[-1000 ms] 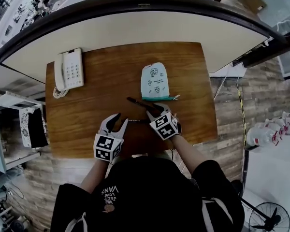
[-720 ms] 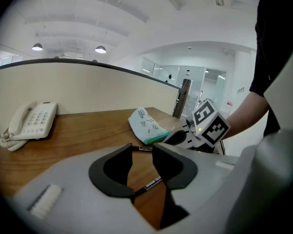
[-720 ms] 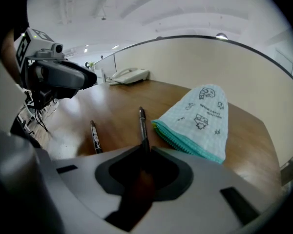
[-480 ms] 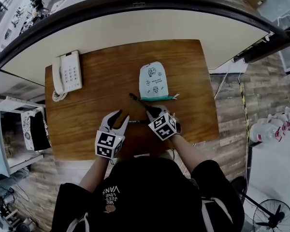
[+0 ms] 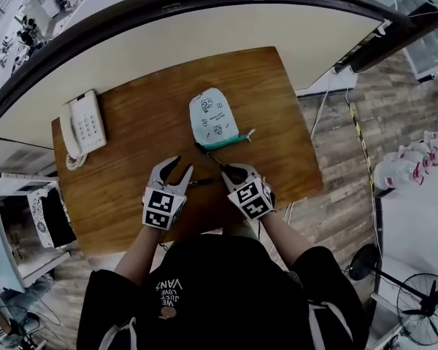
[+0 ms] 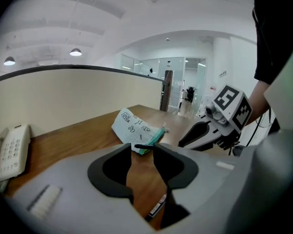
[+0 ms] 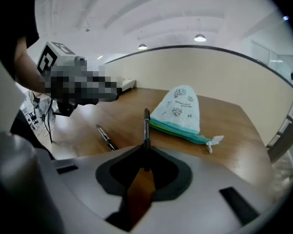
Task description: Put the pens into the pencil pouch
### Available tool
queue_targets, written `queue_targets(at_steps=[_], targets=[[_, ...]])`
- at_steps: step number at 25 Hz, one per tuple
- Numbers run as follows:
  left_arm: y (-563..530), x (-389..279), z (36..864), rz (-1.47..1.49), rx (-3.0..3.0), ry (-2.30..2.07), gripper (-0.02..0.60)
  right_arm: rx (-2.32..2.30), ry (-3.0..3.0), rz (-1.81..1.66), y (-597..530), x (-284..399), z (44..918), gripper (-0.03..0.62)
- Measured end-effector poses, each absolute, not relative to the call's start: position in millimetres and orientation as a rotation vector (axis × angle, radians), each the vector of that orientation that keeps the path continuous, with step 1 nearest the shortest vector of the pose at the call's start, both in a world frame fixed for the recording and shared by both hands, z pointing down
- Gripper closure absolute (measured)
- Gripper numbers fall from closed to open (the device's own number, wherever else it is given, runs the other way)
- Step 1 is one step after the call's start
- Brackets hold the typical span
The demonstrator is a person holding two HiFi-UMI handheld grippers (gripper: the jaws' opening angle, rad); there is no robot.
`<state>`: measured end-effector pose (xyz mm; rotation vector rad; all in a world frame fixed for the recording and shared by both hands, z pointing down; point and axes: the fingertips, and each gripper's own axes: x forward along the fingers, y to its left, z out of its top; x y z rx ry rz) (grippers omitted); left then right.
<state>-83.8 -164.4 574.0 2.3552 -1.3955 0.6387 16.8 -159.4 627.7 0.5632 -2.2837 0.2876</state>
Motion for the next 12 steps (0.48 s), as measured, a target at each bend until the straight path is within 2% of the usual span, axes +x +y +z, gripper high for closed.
queue_targets(at_steps=[12], targets=[[-199.8,-33.4,620.8,1.003,2.531,-1.243,0.419,0.807,-2.235,0.483,-136.4,88.9,621.8,0.526]])
